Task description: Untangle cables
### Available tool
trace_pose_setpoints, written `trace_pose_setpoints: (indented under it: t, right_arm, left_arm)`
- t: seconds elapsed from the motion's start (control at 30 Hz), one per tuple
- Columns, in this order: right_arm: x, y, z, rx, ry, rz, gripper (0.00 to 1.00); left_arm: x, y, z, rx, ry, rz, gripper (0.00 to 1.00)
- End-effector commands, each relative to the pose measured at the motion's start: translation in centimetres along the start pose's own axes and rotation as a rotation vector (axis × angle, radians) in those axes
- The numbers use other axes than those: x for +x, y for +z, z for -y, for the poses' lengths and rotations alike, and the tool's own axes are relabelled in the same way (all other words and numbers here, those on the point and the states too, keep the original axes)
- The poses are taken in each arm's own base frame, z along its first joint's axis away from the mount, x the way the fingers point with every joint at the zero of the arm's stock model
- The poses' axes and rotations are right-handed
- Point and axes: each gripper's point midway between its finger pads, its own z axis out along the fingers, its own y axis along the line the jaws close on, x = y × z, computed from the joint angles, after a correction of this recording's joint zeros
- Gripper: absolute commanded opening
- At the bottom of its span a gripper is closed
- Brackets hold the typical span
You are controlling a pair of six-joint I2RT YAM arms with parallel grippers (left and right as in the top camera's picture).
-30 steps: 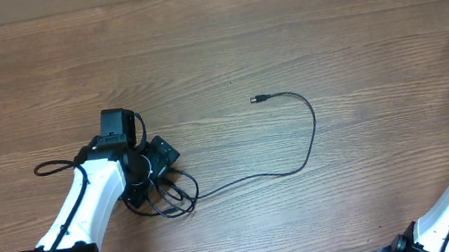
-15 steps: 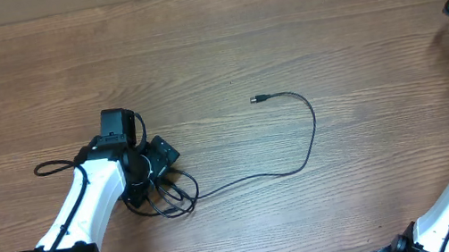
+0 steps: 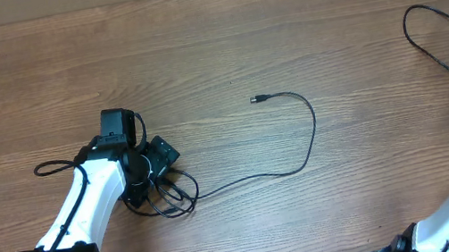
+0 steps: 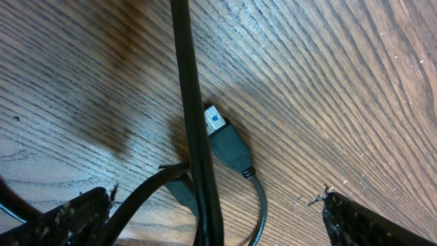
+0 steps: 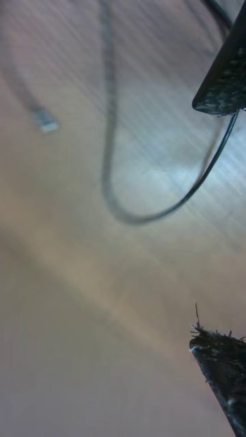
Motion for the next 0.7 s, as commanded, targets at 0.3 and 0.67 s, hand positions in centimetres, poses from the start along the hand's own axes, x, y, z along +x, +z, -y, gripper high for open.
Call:
trace_pose_setpoints:
  t: [0.3, 0.67]
  right_arm:
    - [0.0, -23.8, -12.6, -0.345, -0.151, 0.265, 1.00]
    - [15.9, -24.1, -12.9, -0.292, -0.231, -0.301, 1.00]
  left_arm:
    - [-0.2, 0.1, -0.3, -0.013, -0.001, 0.005, 1.00]
    - [-0.4, 0.1, -0.1, -0.004, 0.000, 0.015, 0.99]
